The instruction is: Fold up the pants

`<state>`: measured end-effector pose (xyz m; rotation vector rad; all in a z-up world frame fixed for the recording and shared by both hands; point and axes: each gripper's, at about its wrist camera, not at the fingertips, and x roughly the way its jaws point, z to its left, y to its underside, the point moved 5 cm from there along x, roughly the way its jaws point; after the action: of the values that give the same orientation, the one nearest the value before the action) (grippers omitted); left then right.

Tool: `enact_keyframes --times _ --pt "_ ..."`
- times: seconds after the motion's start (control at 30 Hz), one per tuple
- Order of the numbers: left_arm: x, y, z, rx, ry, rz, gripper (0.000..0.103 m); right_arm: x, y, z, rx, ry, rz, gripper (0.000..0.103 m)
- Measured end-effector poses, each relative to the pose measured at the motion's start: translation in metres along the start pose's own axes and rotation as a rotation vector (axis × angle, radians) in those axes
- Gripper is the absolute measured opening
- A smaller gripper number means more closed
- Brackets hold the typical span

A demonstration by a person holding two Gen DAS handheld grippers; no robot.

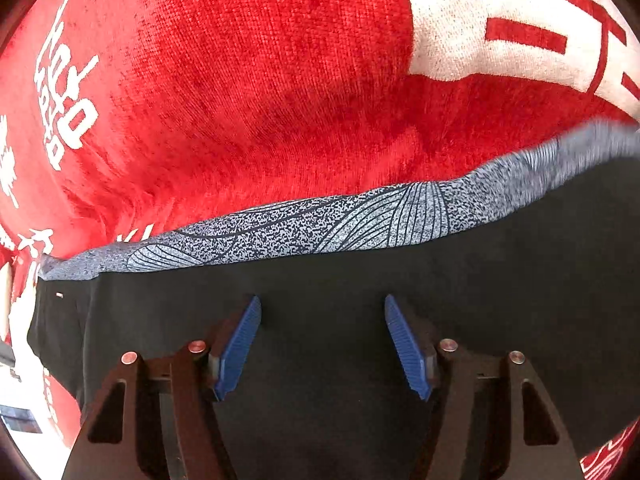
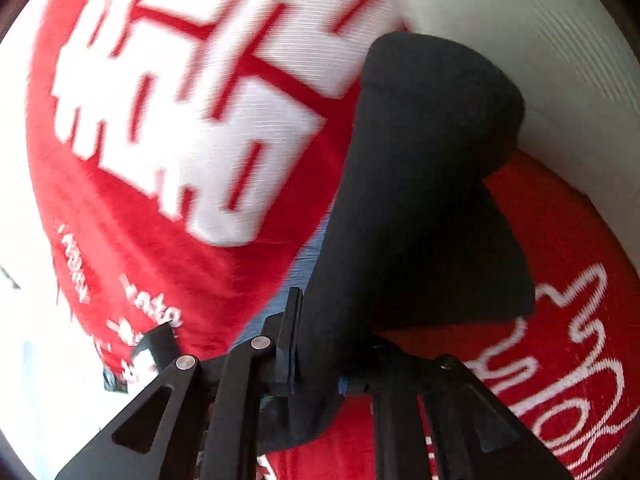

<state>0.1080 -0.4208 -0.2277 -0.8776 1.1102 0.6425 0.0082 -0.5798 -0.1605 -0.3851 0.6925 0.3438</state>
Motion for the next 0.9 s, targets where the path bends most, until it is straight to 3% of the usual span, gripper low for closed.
enact_keyframes --times 0.1,0.2,0.3,0.37,0.53,0.57,0.6,0.63,0.77,0.9 --pt "0.005 0.001 0.005 0.019 0.027 -0.013 0.066 0.001 0.006 0.035 -0.122 0.017 0.021 0.015" --pt "0.008 0.006 0.017 -0.008 0.114 0.007 0.066 0.005 0.016 0.066 -0.223 0.032 0.04 0.015" --pt "0.003 0.008 0.042 -0.086 0.198 0.051 0.066 0.012 0.026 0.094 -0.317 0.06 0.055 0.015" --pt "-0.01 0.011 0.074 -0.144 0.224 0.035 0.066 0.018 0.034 0.111 -0.394 0.098 0.066 0.015" --pt "-0.031 0.024 0.152 -0.166 0.205 0.0 0.068 0.044 0.076 0.155 -0.647 0.249 0.094 0.015" --pt "-0.031 0.029 0.171 -0.173 0.197 0.007 0.072 0.055 0.09 0.165 -0.717 0.291 0.105 0.015" --pt "-0.03 0.033 0.186 -0.182 0.187 0.01 0.084 0.065 0.103 0.172 -0.774 0.32 0.117 0.015" --pt "-0.031 0.038 0.205 -0.198 0.169 0.004 0.086 0.074 0.113 0.176 -0.818 0.343 0.128 0.015" --pt "-0.027 0.054 0.265 -0.228 0.116 0.017 0.086 0.131 0.172 0.19 -1.012 0.46 0.198 0.015" --pt "-0.017 0.069 0.304 -0.266 0.123 0.05 0.086 0.165 0.226 0.181 -1.191 0.577 0.241 0.019"
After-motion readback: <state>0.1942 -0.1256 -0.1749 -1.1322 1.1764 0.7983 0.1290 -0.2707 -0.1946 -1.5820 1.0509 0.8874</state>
